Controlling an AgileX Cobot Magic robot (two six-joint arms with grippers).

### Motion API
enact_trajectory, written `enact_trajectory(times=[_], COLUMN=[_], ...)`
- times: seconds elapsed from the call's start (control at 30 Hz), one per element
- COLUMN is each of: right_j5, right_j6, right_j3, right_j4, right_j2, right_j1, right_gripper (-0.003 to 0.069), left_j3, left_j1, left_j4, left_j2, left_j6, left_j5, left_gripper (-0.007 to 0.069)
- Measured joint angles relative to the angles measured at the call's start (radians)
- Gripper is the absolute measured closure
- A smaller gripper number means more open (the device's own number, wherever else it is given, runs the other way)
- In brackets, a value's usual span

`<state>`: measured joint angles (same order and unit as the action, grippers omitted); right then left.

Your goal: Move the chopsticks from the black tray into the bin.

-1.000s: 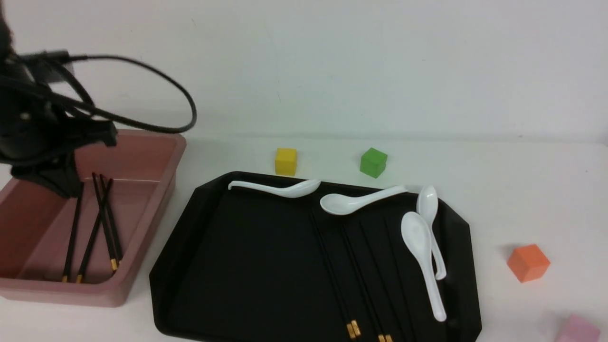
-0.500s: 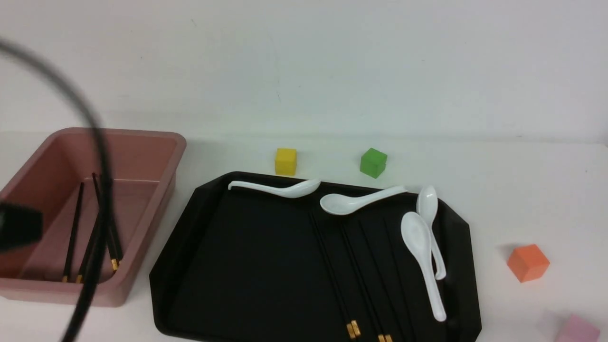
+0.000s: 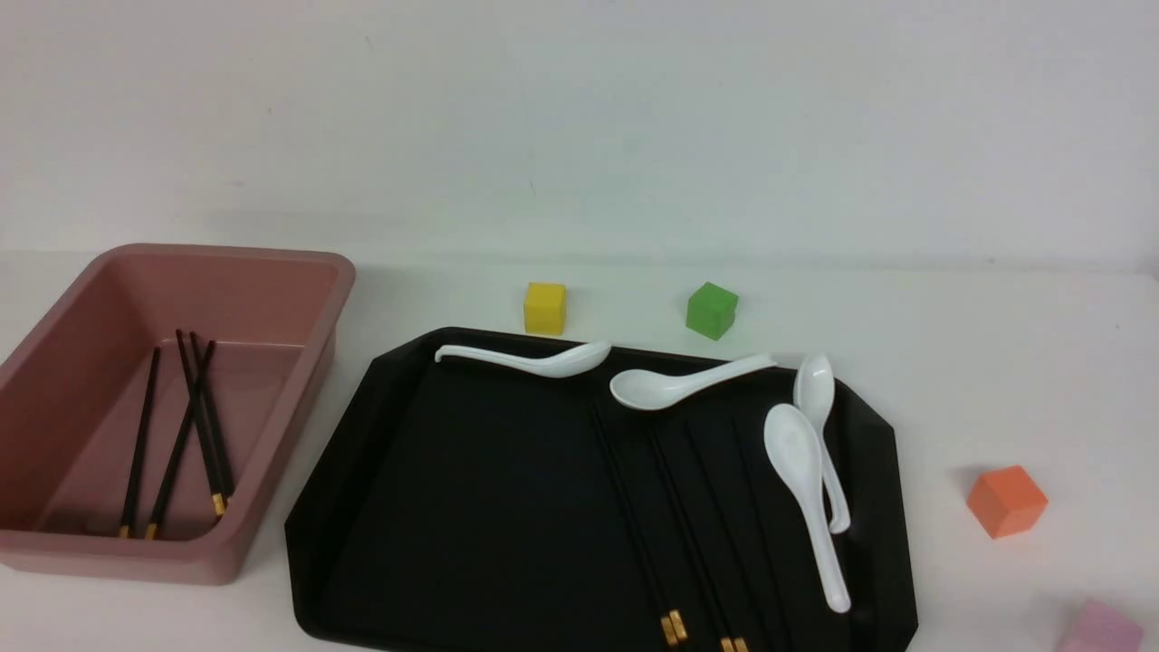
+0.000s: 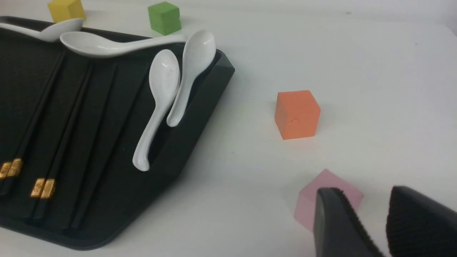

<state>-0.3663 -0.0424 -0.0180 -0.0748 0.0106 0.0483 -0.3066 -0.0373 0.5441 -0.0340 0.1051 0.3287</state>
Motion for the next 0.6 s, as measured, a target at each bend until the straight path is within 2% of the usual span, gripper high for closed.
enact_trajectory(times=[0.13,0.6], right_j5=[0.000,0.000], right_j6=[0.000,0.000], right_j3=[0.000,0.000], right_j4=[0.000,0.000], right_j2=[0.000,0.000], right_j1=[0.000,0.000], right_gripper=[0.0419,0.0419], left_j3=[0.029,0.049], left_j1=[0.000,0.000], left_j4=[0.004,0.003], left_j2=[0.001,0.001], left_j6=[0.000,0.000], left_j5=[-0.051,-0.059], left_gripper=[0.0637,0.0637])
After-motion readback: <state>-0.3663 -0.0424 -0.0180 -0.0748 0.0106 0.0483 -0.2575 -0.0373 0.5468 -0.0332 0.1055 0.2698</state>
